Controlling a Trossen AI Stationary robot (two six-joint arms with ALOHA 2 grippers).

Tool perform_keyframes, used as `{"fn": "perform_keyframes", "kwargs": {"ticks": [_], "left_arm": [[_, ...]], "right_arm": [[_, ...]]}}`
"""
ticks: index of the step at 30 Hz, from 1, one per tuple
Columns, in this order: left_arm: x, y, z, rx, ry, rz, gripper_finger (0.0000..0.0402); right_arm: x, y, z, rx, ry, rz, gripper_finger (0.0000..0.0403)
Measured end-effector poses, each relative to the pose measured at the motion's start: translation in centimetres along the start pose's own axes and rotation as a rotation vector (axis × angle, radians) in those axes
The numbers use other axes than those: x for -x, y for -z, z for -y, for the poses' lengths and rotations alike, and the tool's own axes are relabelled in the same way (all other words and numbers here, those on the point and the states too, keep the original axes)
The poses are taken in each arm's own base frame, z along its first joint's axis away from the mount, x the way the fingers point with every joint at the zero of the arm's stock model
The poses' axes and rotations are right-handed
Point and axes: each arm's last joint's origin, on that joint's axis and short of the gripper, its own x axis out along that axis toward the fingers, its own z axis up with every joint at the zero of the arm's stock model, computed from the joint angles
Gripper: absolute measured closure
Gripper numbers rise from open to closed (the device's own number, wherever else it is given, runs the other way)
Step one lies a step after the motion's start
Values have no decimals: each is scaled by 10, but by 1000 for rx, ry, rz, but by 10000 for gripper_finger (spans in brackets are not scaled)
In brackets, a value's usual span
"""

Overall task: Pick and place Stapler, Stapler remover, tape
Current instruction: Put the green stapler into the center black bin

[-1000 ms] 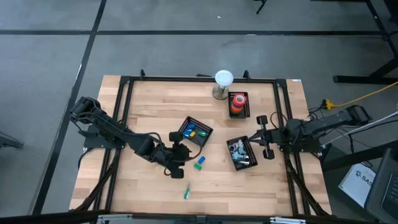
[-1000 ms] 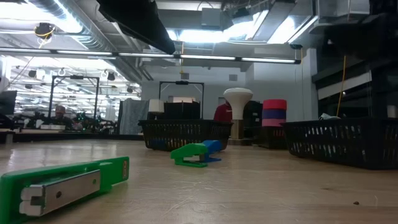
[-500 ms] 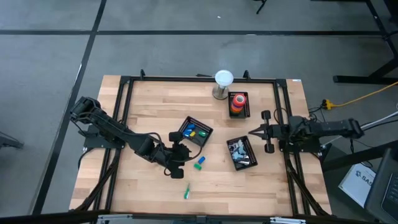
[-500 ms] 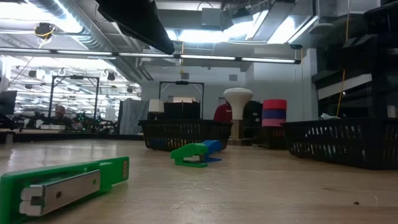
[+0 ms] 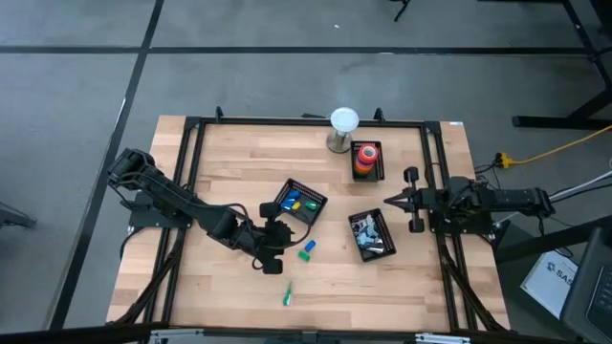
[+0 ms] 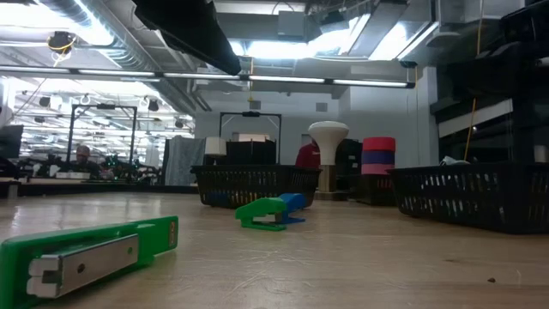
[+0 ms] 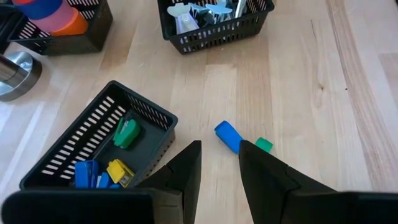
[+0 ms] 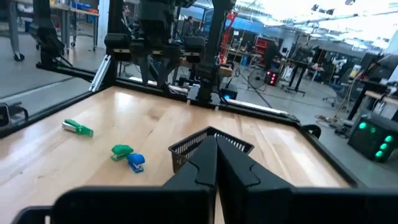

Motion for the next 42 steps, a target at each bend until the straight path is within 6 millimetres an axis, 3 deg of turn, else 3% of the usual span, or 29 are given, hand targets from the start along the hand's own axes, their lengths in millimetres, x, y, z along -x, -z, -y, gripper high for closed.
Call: {"fn": "perform_keyframes", "kwargs": {"ticks": [16,24,42], "left_arm": [[0,1,2,45,64,-24,297],[1,2,6,41,184,-69,297],[16,26,29,167,189,-219,291]], "right_arm": [[0,0,0,-116,0,0,392],[0,0,0,-91,0,0,390],[0,0,0,-88,0,0,388]]}}
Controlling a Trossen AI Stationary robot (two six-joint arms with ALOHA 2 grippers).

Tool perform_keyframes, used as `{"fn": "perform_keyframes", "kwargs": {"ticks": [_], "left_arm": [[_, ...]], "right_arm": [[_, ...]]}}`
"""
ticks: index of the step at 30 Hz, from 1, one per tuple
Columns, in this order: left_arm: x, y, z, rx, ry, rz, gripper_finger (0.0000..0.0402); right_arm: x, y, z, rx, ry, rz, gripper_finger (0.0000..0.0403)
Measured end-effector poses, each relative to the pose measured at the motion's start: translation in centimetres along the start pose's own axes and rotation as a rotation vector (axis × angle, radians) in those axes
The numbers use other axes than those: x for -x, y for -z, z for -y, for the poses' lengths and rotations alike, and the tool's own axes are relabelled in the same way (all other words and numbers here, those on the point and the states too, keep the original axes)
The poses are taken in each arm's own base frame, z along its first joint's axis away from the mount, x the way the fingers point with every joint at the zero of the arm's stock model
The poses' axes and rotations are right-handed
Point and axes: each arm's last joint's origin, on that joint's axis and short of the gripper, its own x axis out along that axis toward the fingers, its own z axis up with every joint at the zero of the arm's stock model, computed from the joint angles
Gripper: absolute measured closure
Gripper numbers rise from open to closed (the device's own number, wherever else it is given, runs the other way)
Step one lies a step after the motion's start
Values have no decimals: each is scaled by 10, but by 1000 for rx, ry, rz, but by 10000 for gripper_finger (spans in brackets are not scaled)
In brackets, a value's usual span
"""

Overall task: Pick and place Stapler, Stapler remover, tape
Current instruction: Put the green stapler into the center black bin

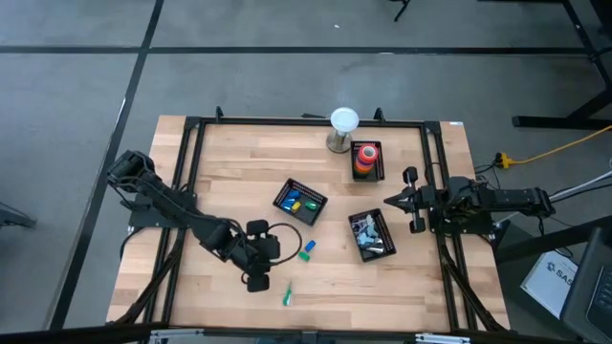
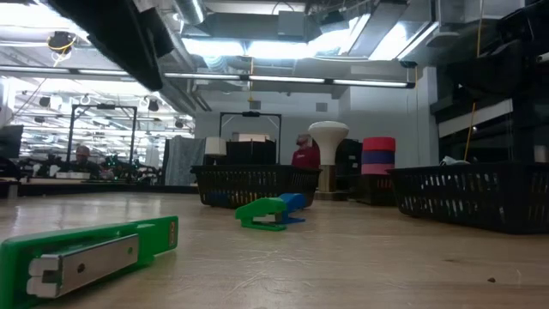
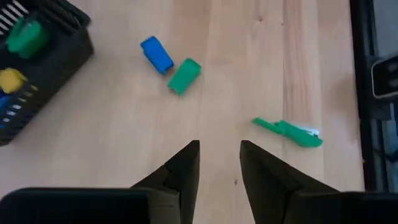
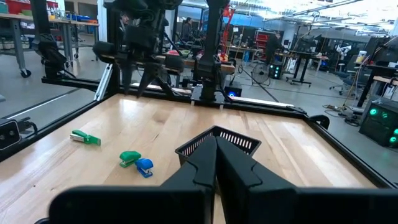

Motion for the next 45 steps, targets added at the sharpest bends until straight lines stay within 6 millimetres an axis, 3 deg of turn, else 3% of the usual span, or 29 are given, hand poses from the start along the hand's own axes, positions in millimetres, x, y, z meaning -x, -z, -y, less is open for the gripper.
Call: {"fn": "perform_keyframes", "kwargs": {"ticks": [8,10,14,16,21,25,30,45], "left_arm": [[-22,6,13,172,58,-33,240],[-29,7,16,89,80,-43,225],[-41,13,19,-257,84,-57,204],[-46,12,18,-289,81,-59,199],[-61,3,2,244,48,-90,198],[-70,7,4,485,95,-169,201],[-83,7,13,585,151,-136,199],[-87,16,22,550,95,-83,222]], "right_arm": [[0,0,0,0,0,0,389],[0,0,0,0,0,0,389],[0,0,0,0,0,0,389],[0,0,0,0,0,0,389],[0,0,0,1,0,0,389],[0,0,0,0,0,0,389],[0,0,0,1,0,0,389],[0,0,0,1,-1,0,389]]}}
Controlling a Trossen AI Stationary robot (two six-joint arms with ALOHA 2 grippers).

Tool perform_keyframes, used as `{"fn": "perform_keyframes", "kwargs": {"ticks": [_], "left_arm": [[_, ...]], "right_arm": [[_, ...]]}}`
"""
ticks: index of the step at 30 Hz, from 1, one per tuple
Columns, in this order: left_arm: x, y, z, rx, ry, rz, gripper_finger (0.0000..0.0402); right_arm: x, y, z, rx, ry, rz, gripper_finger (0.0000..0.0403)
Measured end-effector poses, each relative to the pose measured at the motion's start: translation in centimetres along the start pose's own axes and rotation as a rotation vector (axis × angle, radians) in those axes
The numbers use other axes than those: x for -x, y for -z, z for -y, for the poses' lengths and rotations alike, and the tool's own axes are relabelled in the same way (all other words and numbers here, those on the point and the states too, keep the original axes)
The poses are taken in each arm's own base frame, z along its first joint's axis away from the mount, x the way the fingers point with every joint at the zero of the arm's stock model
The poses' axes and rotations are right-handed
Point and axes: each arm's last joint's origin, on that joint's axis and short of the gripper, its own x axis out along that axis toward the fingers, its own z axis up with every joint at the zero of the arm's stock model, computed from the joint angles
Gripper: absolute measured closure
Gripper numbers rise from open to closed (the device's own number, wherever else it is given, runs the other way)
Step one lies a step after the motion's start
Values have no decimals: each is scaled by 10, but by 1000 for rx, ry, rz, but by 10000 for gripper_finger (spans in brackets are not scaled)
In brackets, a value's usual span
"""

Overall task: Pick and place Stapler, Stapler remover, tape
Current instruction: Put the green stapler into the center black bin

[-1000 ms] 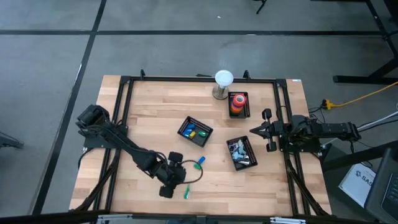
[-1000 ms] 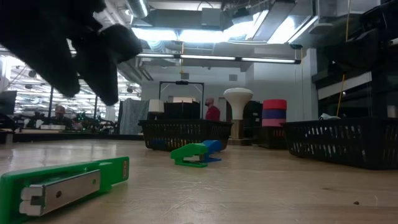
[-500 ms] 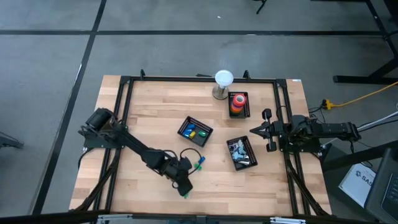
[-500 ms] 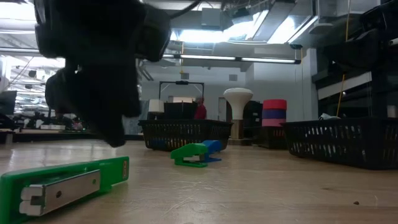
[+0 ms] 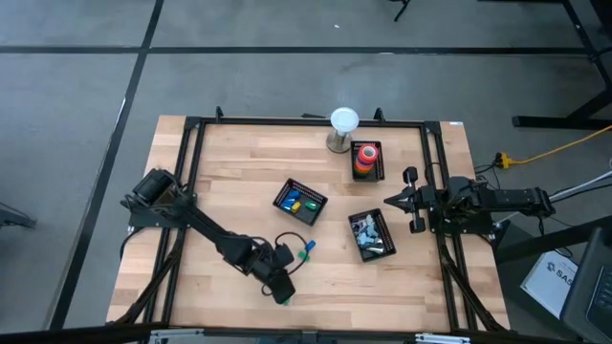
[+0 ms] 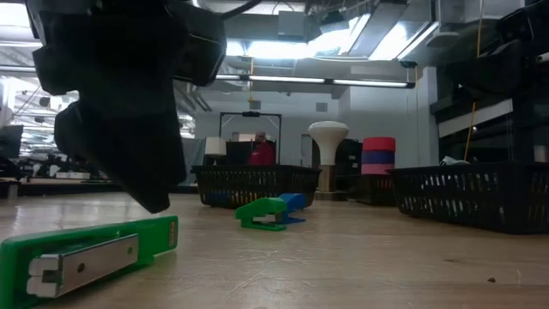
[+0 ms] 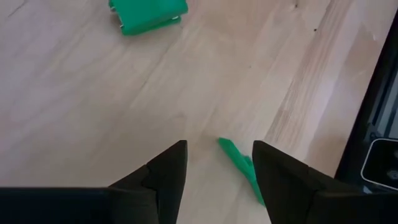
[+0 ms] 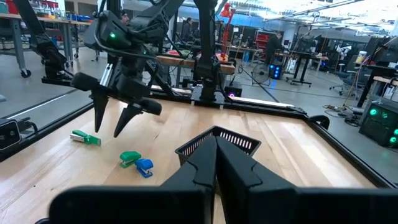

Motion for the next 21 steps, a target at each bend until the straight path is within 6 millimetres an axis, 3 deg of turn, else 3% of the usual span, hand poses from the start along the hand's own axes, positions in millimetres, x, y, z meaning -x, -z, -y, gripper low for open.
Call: {"fn": "perform_keyframes", "kwargs": {"ticks": [7,15,21], "left_arm": [[-1,5,5,-10,23,21,224],[-28,3,18,-81,16,-73,224],[-23,-1,15,-102,-104,-83,241]], "right_arm": [[0,0,0,0,0,0,389],[0,0,0,0,0,1,389],[0,0,0,0,0,1,389]]}}
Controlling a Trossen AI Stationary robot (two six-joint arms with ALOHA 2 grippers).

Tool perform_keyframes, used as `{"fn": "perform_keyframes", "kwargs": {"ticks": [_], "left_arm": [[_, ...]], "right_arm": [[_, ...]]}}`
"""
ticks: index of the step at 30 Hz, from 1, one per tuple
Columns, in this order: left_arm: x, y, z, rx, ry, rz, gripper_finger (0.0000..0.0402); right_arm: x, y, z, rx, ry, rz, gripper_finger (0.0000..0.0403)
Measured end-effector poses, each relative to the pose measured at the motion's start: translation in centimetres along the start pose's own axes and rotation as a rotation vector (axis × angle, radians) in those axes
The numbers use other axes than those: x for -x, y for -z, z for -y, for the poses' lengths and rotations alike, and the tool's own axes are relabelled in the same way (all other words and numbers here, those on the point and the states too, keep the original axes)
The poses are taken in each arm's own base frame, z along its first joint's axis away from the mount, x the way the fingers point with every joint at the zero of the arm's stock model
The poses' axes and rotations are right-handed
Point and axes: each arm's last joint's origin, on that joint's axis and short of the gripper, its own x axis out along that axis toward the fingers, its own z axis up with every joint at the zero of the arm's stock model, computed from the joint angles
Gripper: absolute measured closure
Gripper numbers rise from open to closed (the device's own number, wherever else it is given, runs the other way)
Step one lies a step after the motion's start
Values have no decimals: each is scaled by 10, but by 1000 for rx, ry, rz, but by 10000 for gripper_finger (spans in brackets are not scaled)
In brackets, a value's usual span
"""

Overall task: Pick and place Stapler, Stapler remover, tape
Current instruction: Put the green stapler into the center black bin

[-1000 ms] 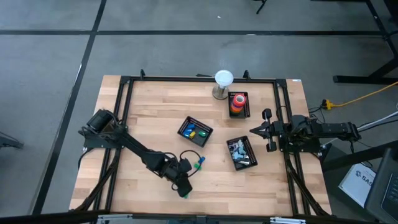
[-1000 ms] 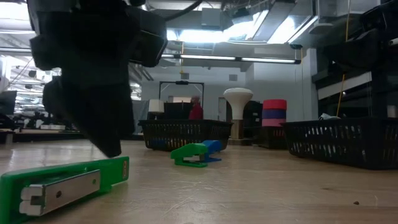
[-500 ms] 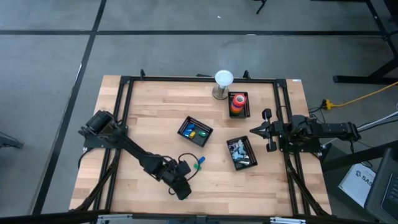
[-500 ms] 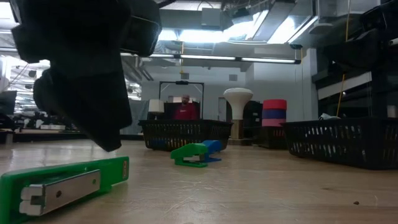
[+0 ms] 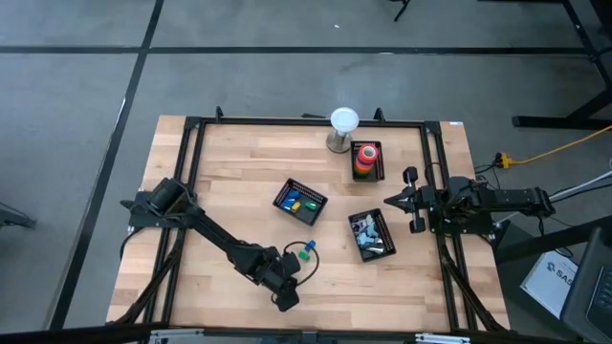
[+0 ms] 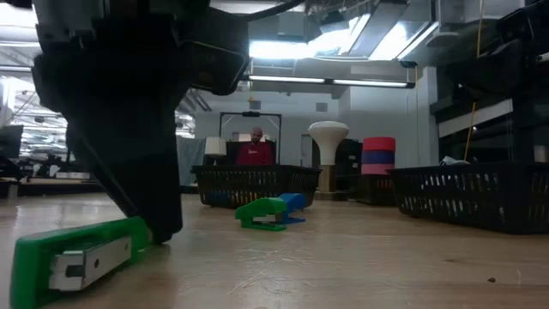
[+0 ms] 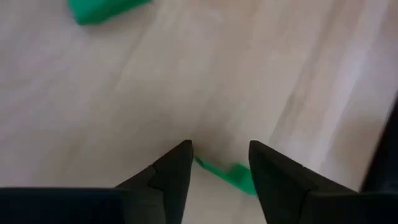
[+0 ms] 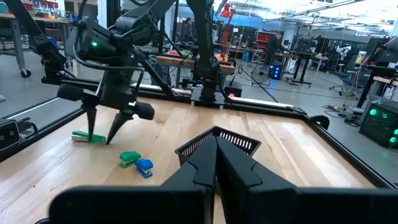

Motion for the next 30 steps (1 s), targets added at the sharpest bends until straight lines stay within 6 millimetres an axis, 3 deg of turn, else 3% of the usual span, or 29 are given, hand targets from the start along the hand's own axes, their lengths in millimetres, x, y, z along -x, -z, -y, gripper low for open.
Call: {"fn": "perform_keyframes", "kwargs": {"ticks": [13,18,25,30], "left_arm": [[1,-6,-6,-32,-36,-65,389],[4,-9,-7,-111,-39,-59,398],[46,-32,-7,-443,13,38,398],[62,-28,-1,-915,150,5,379]], "right_arm": [[0,0,0,0,0,0,389],[0,0,0,0,0,0,389],[0,0,0,0,0,0,389],[0,0,0,0,0,0,389]]}}
